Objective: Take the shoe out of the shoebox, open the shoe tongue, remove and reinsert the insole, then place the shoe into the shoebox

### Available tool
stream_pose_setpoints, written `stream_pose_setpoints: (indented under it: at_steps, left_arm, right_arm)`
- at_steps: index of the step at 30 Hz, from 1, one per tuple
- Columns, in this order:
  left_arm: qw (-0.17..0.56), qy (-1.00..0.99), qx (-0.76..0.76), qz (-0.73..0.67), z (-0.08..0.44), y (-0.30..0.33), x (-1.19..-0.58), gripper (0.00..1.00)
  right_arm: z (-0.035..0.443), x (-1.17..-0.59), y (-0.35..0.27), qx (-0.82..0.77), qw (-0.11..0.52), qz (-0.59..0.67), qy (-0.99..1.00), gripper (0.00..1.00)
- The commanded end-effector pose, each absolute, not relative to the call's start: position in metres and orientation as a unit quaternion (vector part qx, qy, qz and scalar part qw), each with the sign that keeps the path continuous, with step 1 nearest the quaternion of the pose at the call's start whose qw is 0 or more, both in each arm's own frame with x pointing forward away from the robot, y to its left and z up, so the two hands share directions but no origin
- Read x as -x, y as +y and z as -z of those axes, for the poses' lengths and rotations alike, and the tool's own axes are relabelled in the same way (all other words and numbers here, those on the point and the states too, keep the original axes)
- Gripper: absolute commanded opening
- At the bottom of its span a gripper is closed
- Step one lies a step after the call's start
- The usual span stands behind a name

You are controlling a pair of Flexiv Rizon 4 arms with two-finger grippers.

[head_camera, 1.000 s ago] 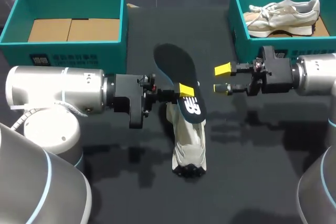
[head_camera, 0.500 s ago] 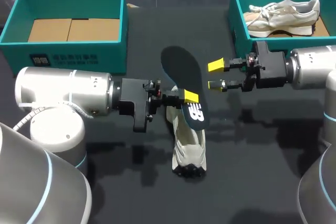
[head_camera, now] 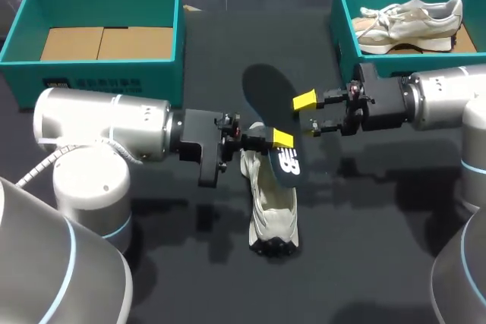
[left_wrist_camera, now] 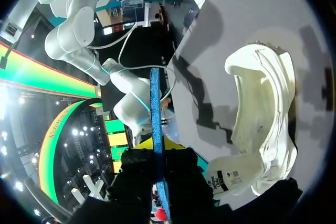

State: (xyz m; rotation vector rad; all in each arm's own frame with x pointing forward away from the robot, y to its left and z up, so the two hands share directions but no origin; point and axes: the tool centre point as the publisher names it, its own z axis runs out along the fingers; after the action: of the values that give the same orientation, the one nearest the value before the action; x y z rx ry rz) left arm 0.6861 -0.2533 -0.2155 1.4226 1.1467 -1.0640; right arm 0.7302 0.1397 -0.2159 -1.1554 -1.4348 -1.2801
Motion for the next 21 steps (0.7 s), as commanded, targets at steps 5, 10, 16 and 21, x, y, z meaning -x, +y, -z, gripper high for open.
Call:
stream_pose_setpoints:
  at_steps: [5,10,16,21]
  left_arm:
    - [0.488,0.468,-0.592,0.438,0.219,-0.264,-0.69,0.0]
    - [0.486,0.466,-0.595,0.439,0.221,-0.268,-0.691,0.0]
    - [0.484,0.463,-0.6,0.438,0.224,-0.271,-0.69,0.0]
    - [0.482,0.462,-0.602,0.438,0.226,-0.274,-0.69,0.0]
  right_arm:
    - [0.22,-0.728,0.146,0.464,0.439,0.516,-0.57,0.6]
    - [0.22,-0.728,0.149,0.463,0.444,0.516,-0.568,0.49]
    - [0.219,-0.728,0.153,0.461,0.448,0.514,-0.568,0.44]
    - [0.219,-0.728,0.155,0.46,0.45,0.513,-0.568,0.37]
